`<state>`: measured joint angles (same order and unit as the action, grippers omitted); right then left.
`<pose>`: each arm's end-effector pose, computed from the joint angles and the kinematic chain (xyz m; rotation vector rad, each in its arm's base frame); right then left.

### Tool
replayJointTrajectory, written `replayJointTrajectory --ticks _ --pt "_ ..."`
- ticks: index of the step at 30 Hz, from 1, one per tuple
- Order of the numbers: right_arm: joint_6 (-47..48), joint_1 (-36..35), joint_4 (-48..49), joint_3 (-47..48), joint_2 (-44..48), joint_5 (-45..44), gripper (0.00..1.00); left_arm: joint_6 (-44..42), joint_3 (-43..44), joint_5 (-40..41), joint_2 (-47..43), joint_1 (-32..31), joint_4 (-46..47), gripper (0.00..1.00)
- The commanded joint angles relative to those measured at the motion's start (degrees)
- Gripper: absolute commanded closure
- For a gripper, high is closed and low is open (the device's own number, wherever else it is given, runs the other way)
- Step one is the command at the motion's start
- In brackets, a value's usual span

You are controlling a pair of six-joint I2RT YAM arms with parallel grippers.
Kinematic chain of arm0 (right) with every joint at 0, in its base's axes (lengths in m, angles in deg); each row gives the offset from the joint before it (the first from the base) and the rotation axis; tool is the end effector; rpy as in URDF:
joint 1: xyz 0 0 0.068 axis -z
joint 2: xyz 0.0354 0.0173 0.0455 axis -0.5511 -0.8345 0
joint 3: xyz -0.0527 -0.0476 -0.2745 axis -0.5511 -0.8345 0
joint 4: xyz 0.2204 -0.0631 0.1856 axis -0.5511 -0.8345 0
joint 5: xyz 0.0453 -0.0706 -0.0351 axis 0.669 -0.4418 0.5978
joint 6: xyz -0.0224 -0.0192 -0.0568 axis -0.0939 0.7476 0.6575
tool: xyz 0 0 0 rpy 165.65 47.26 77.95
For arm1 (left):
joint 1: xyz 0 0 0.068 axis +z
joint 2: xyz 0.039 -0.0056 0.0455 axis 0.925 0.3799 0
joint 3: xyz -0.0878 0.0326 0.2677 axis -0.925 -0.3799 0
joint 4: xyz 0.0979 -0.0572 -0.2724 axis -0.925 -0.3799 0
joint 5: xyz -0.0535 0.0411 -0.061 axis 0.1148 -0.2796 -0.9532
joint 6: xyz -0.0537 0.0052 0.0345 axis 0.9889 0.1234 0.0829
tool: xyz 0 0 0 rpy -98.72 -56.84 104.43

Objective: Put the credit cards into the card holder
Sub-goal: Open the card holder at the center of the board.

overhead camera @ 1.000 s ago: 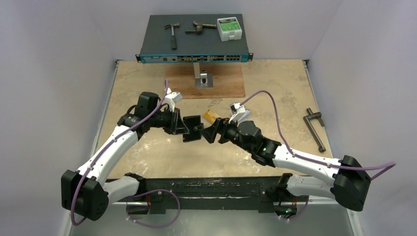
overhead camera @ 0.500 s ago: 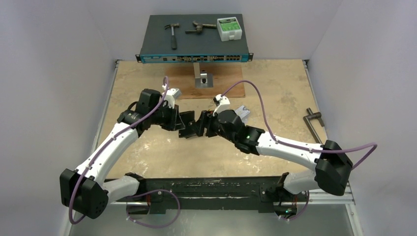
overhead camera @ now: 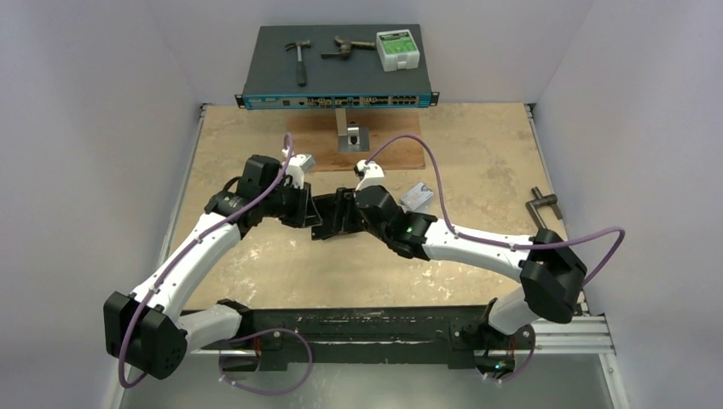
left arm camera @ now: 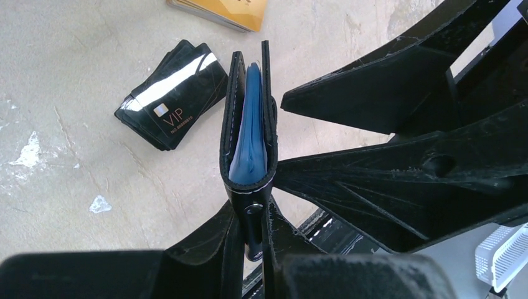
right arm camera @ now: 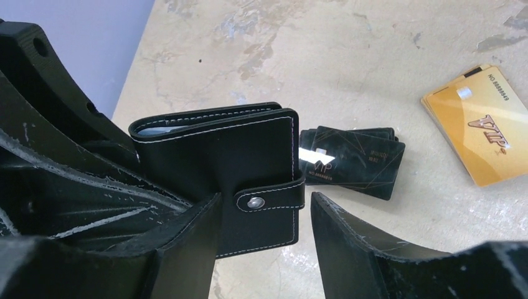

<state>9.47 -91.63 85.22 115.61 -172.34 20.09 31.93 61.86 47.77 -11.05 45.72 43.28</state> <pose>0.2147 0.3221 0.2558 -0.1416 2.0876 0.8392 0.2471 -0.1232 0.2846 0.3533 2.4143 -0.8544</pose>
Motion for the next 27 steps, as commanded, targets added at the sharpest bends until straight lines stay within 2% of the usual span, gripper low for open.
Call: replayJointTrajectory --ticks 1,8,20,27 --pt "0.76 -0.75 -0.53 4.14 -0.75 -4.04 0.48 2.43 -0.02 -1.9 -1.47 -0.33 1.9 1.0" --pt "2.23 -2.69 -3.56 6.94 -4.19 -7.95 0.6 4.3 0.02 -3.42 -1.58 -0.54 2.4 1.0" --pt "5.59 -8.01 -12.91 11.86 -9.42 -20.45 0.76 6.72 2.51 -3.91 -1.86 -0.54 0.95 1.0" --pt "4.66 -9.02 -17.45 13.3 -11.72 -23.8 0.92 6.84 3.2 -3.53 -2.23 -0.46 0.56 1.0"
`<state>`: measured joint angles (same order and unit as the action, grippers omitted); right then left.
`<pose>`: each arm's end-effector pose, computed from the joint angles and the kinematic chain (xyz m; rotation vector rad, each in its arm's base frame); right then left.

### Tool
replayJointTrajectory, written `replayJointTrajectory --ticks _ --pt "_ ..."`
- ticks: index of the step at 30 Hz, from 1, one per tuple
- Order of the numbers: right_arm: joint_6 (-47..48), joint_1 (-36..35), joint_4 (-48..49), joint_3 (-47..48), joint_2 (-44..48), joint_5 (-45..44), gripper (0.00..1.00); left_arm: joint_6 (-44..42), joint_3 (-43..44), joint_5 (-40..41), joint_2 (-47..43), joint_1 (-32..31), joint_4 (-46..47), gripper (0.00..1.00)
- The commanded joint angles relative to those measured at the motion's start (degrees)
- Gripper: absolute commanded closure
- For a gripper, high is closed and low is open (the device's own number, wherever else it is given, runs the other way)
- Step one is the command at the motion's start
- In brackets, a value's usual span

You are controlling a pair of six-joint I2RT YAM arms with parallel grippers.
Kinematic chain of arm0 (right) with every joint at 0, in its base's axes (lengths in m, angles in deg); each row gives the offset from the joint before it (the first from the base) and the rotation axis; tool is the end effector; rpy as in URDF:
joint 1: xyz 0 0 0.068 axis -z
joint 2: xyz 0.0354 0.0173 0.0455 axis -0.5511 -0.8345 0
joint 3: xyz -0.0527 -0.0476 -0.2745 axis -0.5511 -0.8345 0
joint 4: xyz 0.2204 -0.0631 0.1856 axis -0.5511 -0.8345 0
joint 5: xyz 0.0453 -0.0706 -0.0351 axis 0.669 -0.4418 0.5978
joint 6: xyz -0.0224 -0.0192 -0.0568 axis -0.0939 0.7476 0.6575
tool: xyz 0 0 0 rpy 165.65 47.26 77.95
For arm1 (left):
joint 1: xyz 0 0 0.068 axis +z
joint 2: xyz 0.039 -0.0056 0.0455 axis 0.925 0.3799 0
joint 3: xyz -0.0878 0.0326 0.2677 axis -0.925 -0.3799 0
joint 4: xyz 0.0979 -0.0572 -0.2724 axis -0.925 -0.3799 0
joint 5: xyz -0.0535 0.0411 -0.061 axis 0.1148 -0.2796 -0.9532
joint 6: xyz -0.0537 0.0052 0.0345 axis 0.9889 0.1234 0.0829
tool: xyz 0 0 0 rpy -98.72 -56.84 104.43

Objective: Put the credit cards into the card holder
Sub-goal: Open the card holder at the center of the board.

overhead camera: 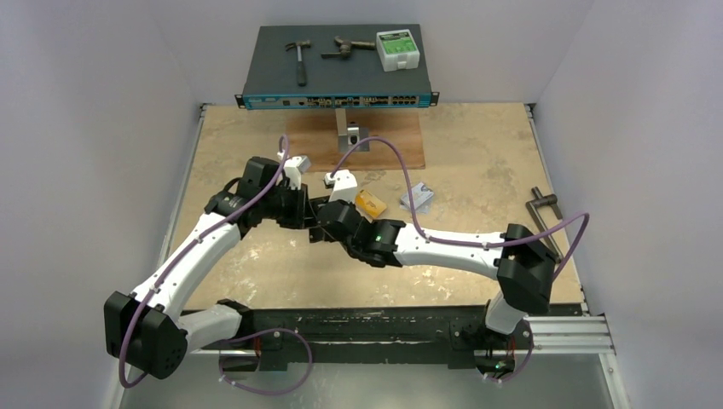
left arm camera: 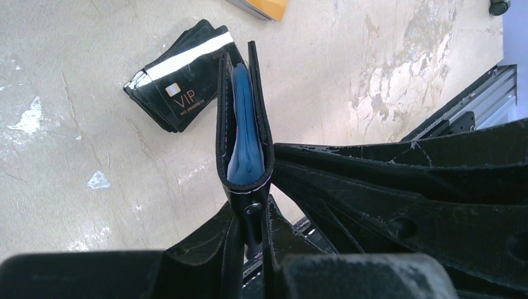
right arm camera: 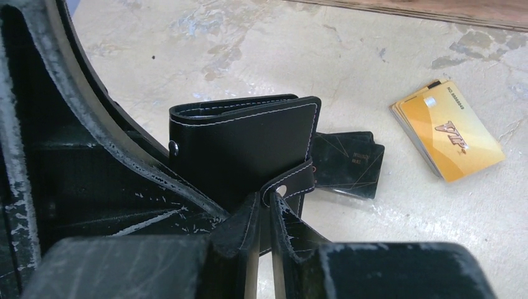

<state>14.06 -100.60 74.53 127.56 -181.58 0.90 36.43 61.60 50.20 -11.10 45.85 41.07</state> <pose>0.1889 0.3771 0.2572 -0.2146 2.0607 0.4886 0.2450 -0.1197 0.2794 0.2267 2.4868 -0.8302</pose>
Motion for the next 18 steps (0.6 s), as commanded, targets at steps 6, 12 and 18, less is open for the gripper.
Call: replayJointTrajectory --ticks 6,12,18 --pt "-1.14 -0.08 -7.65 0.89 -2.2 -7.2 0.99 2.4 3.26 -6.11 -2.27 -0.59 2.82 1.0" --pt "-2.28 -0.03 -7.82 -0.68 -0.64 -9.77 1.0 2.59 2.67 -6.46 -2.74 -0.59 2.38 1.0" --pt "-3.58 0.16 -7.66 -5.7 3.62 -13.19 1.0 1.72 2.57 -5.64 -2.97 -0.59 1.2 1.0"
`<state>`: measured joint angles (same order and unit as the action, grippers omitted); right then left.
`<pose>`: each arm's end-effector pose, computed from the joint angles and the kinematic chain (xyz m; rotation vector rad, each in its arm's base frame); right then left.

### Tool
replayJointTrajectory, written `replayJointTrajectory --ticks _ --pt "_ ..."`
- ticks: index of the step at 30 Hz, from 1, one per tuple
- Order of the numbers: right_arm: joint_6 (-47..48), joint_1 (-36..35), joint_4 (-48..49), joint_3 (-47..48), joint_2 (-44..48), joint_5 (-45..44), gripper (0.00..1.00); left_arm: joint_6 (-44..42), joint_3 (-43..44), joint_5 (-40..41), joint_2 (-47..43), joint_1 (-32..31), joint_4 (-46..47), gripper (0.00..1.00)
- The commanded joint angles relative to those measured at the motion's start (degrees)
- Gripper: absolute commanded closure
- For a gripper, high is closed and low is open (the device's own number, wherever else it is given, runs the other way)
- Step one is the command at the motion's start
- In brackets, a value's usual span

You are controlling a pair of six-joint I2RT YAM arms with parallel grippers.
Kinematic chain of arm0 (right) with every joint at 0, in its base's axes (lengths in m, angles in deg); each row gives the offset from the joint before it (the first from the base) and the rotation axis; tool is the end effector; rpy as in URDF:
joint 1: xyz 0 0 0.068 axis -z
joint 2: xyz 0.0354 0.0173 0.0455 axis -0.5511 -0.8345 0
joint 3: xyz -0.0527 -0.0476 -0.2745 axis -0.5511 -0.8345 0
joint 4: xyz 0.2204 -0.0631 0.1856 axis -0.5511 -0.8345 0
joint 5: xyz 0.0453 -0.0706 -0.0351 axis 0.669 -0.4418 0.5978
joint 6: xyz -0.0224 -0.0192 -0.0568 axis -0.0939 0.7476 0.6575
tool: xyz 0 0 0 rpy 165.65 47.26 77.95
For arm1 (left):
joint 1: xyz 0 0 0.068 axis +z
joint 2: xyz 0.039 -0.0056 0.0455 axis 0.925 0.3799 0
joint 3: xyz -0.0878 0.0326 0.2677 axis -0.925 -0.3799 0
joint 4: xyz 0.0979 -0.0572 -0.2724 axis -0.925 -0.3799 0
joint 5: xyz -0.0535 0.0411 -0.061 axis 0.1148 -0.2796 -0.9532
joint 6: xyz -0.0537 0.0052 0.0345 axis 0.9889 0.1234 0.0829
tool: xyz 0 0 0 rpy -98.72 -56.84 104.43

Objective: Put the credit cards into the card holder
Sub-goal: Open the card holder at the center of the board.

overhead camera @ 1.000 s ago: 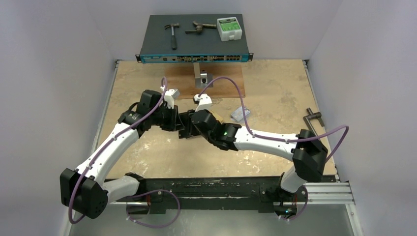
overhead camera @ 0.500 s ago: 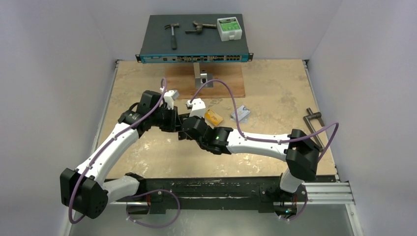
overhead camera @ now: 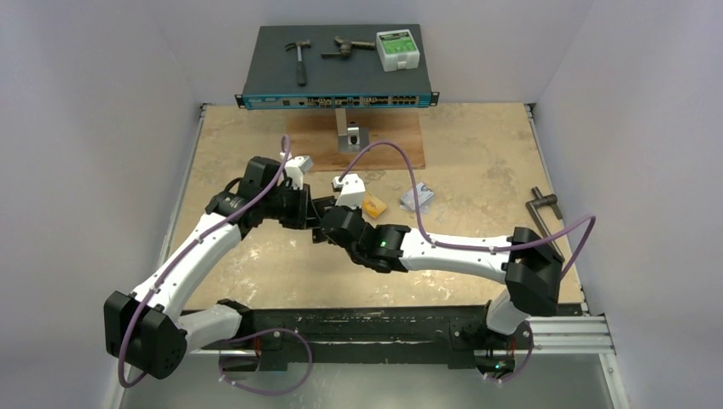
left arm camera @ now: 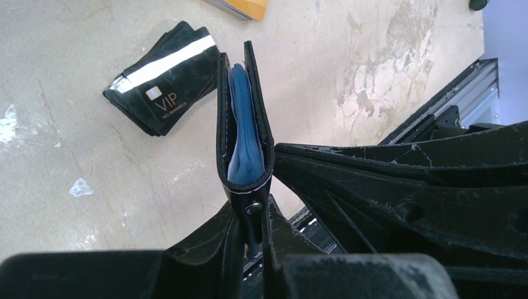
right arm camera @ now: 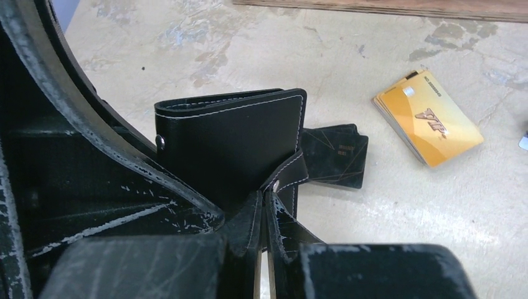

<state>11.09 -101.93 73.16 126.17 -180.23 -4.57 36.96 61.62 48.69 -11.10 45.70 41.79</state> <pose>0.1798 0.3703 0.2568 -0.1369 2.0425 0.4355 0.2450 -0.1217 0.2809 0.2345 2.4761 -0.8690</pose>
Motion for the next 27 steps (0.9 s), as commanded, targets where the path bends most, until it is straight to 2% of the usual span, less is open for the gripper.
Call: replayJointTrajectory --ticks 1,13,17,18,19,21,23,27 --pt "-1.05 1.63 -6.48 -5.01 3.0 -8.05 1.0 1.06 2.48 -4.02 -2.9 -0.39 0.31 1.0" --pt "-3.67 4.63 -7.73 -12.67 11.08 -9.21 1.0 0.66 1.31 -4.16 -3.38 -0.47 -0.83 1.0" --pt "-2.38 4.77 -5.74 -16.25 15.38 -3.89 0.98 0.31 1.48 -4.39 -3.28 -0.47 -0.78 1.0" --pt "-0.83 4.77 -3.66 -17.5 17.31 -1.57 0.76 0.26 1.63 -4.48 -3.25 -0.51 -0.82 1.0" --pt "0.88 4.77 -0.98 -18.9 19.62 1.44 0.59 0.11 1.83 -4.7 -3.18 -0.42 -0.74 1.0" --pt "3.44 4.77 4.64 -21.45 23.81 6.22 0.36 -0.3 2.08 -5.71 -3.06 -0.51 -0.61 1.0" --pt "5.9 4.86 7.97 -21.75 26.21 10.75 0.26 -0.99 2.11 -6.46 -3.11 -0.52 -0.4 1.0" --pt "7.46 4.88 10.29 -18.24 24.93 16.83 0.22 -3.24 1.55 -7.85 -3.34 -0.65 -0.23 1.0"
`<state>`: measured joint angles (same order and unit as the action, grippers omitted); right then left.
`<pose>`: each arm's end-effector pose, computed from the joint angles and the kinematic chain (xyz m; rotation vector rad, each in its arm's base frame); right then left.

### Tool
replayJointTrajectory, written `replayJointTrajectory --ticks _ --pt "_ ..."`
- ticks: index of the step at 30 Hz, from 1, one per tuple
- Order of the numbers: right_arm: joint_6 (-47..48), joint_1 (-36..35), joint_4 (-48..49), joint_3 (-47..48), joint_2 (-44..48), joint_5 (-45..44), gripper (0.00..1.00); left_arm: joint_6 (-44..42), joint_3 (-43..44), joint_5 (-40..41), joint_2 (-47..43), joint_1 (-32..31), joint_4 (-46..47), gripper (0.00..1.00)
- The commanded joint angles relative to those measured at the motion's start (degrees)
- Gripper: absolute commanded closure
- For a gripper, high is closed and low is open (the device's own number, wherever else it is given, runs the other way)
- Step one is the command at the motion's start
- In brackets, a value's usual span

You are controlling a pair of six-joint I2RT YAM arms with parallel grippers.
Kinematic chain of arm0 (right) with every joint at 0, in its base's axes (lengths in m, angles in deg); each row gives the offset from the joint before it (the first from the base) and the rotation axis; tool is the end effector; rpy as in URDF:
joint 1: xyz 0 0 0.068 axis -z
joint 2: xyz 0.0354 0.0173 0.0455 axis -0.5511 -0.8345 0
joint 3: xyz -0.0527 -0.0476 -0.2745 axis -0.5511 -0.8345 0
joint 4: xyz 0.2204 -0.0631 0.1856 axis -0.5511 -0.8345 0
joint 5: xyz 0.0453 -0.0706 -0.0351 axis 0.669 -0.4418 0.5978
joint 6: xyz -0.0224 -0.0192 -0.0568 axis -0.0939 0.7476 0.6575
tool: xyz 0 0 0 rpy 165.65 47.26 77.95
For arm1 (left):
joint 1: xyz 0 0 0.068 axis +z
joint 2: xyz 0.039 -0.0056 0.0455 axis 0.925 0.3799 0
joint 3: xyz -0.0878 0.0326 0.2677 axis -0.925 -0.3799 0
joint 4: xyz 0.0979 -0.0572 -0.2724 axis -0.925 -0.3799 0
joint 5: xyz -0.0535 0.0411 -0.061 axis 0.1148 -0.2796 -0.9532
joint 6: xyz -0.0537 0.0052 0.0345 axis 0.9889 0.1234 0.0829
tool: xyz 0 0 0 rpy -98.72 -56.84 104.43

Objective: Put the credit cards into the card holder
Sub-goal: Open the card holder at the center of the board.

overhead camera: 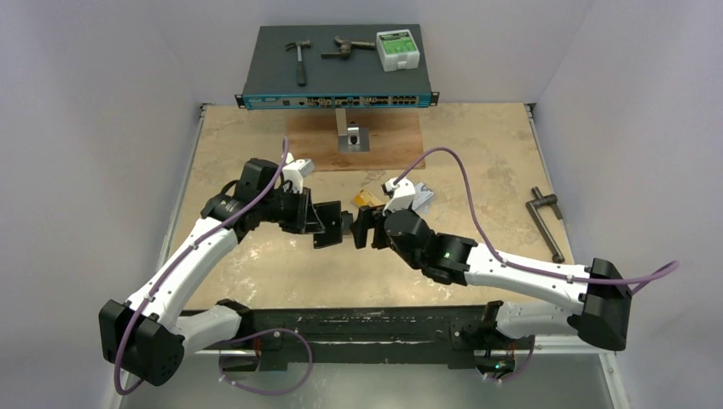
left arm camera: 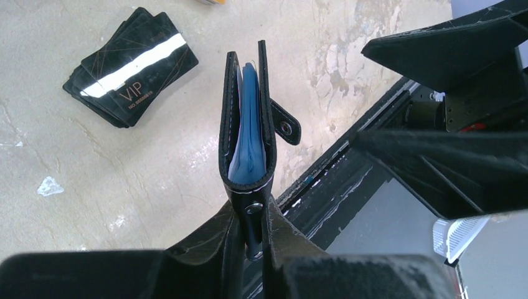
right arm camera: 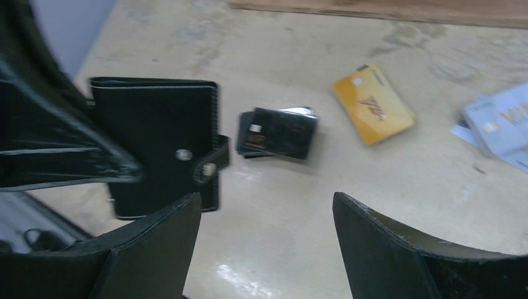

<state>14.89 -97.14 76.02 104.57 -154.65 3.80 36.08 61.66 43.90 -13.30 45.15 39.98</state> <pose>0.1579 0.2618 0.2671 -0.1579 2.0133 0.5639 0.2326 -0.1234 0.2896 0.3090 2.4595 -0.9684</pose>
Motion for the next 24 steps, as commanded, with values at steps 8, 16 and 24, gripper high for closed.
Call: replayJointTrajectory --ticks 8,16,24 --pt "4.55 -0.02 9.43 7.0 -6.92 11.88 0.26 -4.02 1.21 -3.97 -1.93 -0.24 1.26 1.0" --pt "3.43 0.09 6.58 8.22 -8.94 7.31 0.54 -4.02 1.14 -6.74 -2.51 -0.3 1.19 1.0" --pt "2.84 0.18 5.61 6.96 -7.43 4.4 0.92 -3.2 0.14 -9.69 -3.34 -0.25 1.6 1.0"
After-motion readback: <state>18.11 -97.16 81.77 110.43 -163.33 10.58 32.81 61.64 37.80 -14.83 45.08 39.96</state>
